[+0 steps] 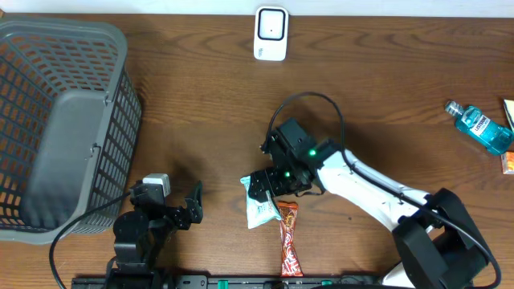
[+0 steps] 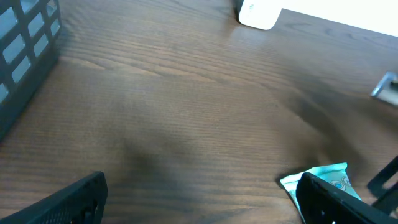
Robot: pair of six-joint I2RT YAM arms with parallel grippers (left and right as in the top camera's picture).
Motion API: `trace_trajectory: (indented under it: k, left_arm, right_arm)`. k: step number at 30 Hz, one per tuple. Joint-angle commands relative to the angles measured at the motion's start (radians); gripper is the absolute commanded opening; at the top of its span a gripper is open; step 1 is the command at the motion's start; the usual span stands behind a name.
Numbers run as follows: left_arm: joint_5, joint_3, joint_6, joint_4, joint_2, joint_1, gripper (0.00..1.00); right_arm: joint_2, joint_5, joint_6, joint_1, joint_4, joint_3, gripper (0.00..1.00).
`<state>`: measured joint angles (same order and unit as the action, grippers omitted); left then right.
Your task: Scan the item barcode
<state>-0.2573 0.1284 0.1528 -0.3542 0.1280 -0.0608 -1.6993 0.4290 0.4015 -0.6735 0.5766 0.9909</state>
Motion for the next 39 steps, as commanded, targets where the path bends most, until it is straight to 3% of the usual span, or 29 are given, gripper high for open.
trace_trajectory:
  k: [1,9,15,20,24,27,35,39]
  left_arm:
    - [-0.004,-0.007,0.002,-0.012,-0.004,-0.003,0.96]
    - [-0.004,-0.007,0.002,-0.012,-0.004,-0.003,0.96]
    - [-0.005,-0.007,0.002,-0.012,-0.004,-0.003,0.96]
    - [-0.005,-0.007,0.002,-0.012,-0.004,-0.003,0.96]
    - [-0.005,-0.007,0.001,-0.012,-0.004,-0.003,0.96]
    - [-0.005,-0.006,0.001,-0.012,-0.004,-0.003,0.96]
    - [-0.004,-0.007,0.002,-0.012,-0.004,-0.003,0.96]
    - [-0.005,-0.007,0.002,-0.012,-0.004,-0.003,0.96]
  right_arm:
    - [-0.003,0.104,0.002,-0.009,-0.090,-0.063,0.97]
    - [-0.009,0.101,0.002,-0.009,-0.114,-0.126,0.97]
    - [-0.089,0.107,0.002,-0.009,-0.157,-0.126,0.87]
    - [-0.219,0.261,0.002,0.009,-0.203,-0.123,0.56]
    - [-0.252,0.283,0.000,0.057,-0.174,-0.123,0.17]
    - [-0.242,0.283,-0.031,0.108,-0.163,-0.123,0.02]
    - [-0.143,0.456,-0.077,0.319,-0.069,-0.108,0.01]
    - [-0.040,0.549,0.039,0.441,-0.027,-0.108,0.01]
